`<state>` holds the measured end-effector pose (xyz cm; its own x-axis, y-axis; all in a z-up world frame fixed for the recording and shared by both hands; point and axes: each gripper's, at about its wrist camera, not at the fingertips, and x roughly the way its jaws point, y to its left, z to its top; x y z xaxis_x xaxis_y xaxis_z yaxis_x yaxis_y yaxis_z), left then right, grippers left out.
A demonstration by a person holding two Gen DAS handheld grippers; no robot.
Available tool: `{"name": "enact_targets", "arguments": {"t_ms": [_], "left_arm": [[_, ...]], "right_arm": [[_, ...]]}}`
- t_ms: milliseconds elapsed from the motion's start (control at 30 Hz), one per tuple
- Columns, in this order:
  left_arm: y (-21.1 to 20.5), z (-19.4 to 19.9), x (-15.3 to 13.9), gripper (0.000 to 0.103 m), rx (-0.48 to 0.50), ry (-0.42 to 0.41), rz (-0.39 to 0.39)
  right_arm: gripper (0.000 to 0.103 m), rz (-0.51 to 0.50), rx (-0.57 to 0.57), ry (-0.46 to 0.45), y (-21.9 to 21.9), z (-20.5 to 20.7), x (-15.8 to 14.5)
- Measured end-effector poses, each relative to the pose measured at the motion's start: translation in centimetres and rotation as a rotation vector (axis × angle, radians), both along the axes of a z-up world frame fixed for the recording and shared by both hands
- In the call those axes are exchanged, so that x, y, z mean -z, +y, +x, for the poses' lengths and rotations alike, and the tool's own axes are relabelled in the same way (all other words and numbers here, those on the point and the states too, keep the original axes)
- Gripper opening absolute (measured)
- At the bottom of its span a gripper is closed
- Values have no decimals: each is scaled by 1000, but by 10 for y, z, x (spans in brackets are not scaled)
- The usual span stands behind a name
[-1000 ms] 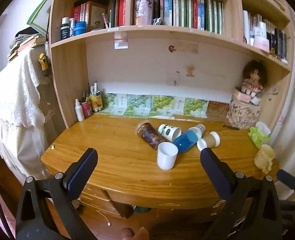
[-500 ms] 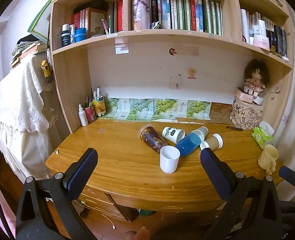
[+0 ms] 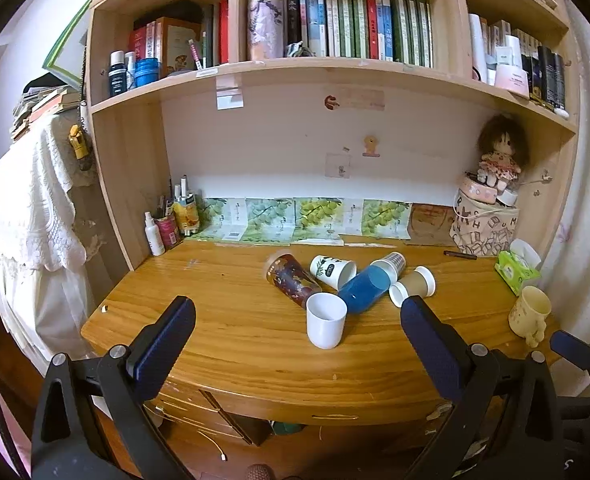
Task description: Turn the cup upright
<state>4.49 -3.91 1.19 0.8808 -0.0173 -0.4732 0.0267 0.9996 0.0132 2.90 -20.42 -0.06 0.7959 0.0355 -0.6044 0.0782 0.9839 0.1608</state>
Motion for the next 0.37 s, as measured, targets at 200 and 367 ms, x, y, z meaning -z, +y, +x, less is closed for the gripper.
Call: {"name": "enact_targets", "arguments": {"t_ms": [200, 367], "left_arm": [[-1, 1, 0, 103, 5, 2, 1], [0, 3, 0, 103, 6, 15, -1]], "right_arm": [[103, 17, 7, 11, -5, 4, 2], [102, 23, 1, 21, -5, 7, 4]]}}
